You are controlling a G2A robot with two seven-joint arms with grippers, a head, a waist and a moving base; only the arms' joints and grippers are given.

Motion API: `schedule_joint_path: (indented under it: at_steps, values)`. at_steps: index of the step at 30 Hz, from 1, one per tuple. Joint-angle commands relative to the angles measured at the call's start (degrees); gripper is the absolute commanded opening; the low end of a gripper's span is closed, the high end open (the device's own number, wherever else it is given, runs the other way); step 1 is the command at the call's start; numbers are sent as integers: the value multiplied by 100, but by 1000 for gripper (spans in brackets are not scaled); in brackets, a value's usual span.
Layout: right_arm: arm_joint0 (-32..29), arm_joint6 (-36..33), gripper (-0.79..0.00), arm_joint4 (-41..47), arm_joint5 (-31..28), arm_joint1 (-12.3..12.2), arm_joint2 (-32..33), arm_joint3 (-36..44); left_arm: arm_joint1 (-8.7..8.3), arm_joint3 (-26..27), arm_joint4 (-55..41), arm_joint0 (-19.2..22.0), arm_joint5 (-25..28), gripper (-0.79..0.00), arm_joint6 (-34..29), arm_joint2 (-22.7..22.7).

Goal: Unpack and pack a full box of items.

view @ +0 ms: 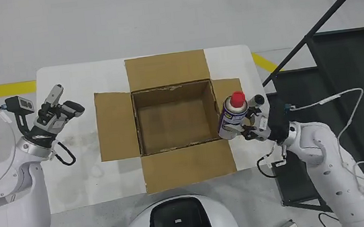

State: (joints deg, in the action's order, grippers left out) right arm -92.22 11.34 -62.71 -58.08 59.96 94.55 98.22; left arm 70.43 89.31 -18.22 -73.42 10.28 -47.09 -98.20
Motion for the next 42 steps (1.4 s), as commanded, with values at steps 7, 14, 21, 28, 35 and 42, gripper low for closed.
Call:
schedule_joint_path:
  at_steps: [7,14,21,28,35,42]
  values:
    - [-486,2163,-785,-807,8,-196,495,-1071,0,0,0,0,0,0,0,0]
    - [-602,3537,-785,-1574,50,-193,343,-2041,0,0,0,0,0,0,0,0]
    - [-602,3537,-785,-1574,50,-193,343,-2041,0,0,0,0,0,0,0,0]
    - [-602,3537,-785,-1574,50,-193,343,-2041,0,0,0,0,0,0,0,0]
    - [-593,3310,-785,-1442,303,-174,311,-2024,0,0,0,0,0,0,0,0]
    - [-798,3849,-785,-1788,721,-178,381,-2300,0,0,0,0,0,0,0,0]
